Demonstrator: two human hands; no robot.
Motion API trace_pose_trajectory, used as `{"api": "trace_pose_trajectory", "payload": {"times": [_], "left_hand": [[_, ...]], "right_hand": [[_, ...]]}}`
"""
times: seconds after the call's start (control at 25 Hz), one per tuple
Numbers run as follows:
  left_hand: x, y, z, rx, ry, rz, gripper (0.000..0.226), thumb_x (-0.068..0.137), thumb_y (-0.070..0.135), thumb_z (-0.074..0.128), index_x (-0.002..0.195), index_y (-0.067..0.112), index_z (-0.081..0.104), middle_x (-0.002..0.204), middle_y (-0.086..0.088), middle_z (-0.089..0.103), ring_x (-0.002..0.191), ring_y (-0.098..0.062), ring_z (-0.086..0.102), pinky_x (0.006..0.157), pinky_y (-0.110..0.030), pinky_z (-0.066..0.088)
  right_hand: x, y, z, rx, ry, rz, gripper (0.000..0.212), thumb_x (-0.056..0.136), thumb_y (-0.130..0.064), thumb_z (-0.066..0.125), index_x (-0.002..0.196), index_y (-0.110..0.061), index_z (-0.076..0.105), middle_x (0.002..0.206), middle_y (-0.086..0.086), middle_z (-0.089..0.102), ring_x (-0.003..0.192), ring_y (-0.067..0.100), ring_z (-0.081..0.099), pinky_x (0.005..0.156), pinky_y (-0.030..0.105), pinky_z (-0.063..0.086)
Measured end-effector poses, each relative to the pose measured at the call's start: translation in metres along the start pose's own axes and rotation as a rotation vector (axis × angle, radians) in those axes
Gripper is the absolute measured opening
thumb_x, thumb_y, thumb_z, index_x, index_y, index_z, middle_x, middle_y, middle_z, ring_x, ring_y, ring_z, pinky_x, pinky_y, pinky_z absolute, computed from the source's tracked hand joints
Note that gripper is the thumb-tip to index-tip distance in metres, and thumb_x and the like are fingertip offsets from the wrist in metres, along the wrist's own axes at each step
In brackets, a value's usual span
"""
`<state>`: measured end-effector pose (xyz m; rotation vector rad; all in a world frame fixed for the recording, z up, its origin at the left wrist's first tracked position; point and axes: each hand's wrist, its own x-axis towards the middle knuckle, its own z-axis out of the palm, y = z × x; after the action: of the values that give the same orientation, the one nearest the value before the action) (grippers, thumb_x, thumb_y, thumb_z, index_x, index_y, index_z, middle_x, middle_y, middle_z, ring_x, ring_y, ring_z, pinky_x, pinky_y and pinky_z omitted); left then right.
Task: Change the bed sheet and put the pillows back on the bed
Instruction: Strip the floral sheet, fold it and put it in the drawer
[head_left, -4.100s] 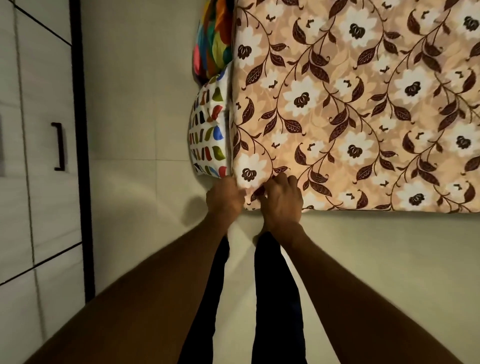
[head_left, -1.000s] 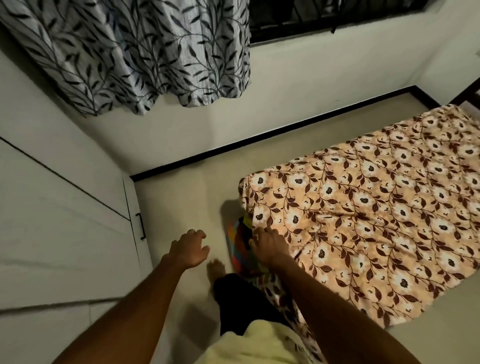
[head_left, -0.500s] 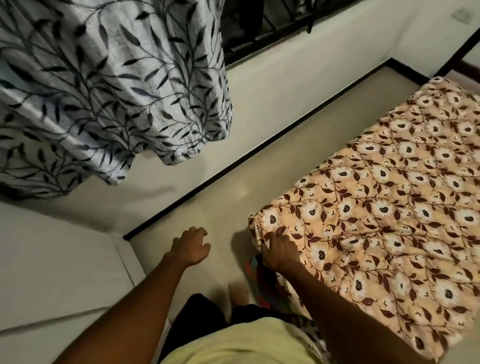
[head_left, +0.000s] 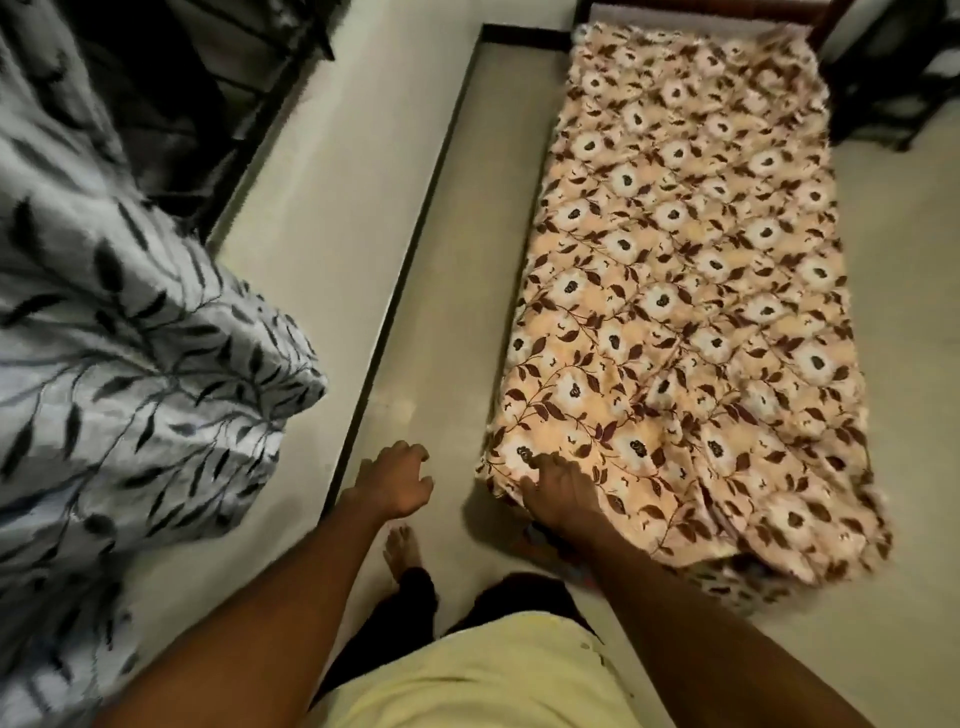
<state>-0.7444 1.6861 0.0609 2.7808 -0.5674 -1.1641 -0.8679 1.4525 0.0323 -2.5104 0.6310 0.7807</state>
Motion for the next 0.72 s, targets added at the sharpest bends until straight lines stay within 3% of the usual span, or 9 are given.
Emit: {"api": "trace_pose_trajectory", "payload": {"times": [0.24, 0.4, 0.56, 0.72], "left_hand": [[0.069, -0.029, -0.059, 0.202, -0.115, 0.247, 0.050, 0.102, 0.048, 0.053, 0.146, 0.023, 0.051, 0.148, -0.007, 0.051, 0.135, -0.029, 0.051, 0.110, -0.046, 0.043], [0.116, -0.009, -0.086, 0.332, -0.213, 0.369, 0.044, 0.101, 0.049, 0.053, 0.137, 0.024, 0.060, 0.139, -0.004, 0.062, 0.126, -0.026, 0.058, 0.105, -0.047, 0.047], [0.160, 0.024, -0.106, 0.354, -0.272, 0.414, 0.040, 0.097, 0.048, 0.054, 0.128, 0.025, 0.065, 0.131, -0.003, 0.068, 0.117, -0.025, 0.063, 0.101, -0.048, 0.052], [0.196, 0.050, -0.105, 0.369, -0.363, 0.420, 0.042, 0.090, 0.051, 0.052, 0.121, 0.028, 0.068, 0.122, -0.001, 0.071, 0.108, -0.024, 0.066, 0.096, -0.046, 0.056]], "right_hand": [[0.000, -0.056, 0.014, 0.223, 0.077, 0.265, 0.051, 0.102, -0.051, 0.044, 0.140, -0.017, 0.054, 0.135, 0.013, 0.061, 0.124, 0.031, 0.056, 0.105, 0.048, 0.048], [0.016, -0.076, 0.008, 0.365, 0.132, 0.428, 0.047, 0.103, -0.048, 0.045, 0.135, -0.016, 0.059, 0.126, 0.010, 0.067, 0.117, 0.028, 0.061, 0.101, 0.043, 0.049], [0.043, -0.069, 0.014, 0.548, 0.122, 0.606, 0.039, 0.100, -0.039, 0.047, 0.126, -0.015, 0.063, 0.121, 0.010, 0.070, 0.110, 0.029, 0.065, 0.090, 0.038, 0.052], [0.068, -0.049, 0.024, 0.700, 0.111, 0.746, 0.036, 0.095, -0.033, 0.050, 0.117, -0.012, 0.069, 0.120, 0.012, 0.072, 0.108, 0.033, 0.068, 0.089, 0.037, 0.056]]}}
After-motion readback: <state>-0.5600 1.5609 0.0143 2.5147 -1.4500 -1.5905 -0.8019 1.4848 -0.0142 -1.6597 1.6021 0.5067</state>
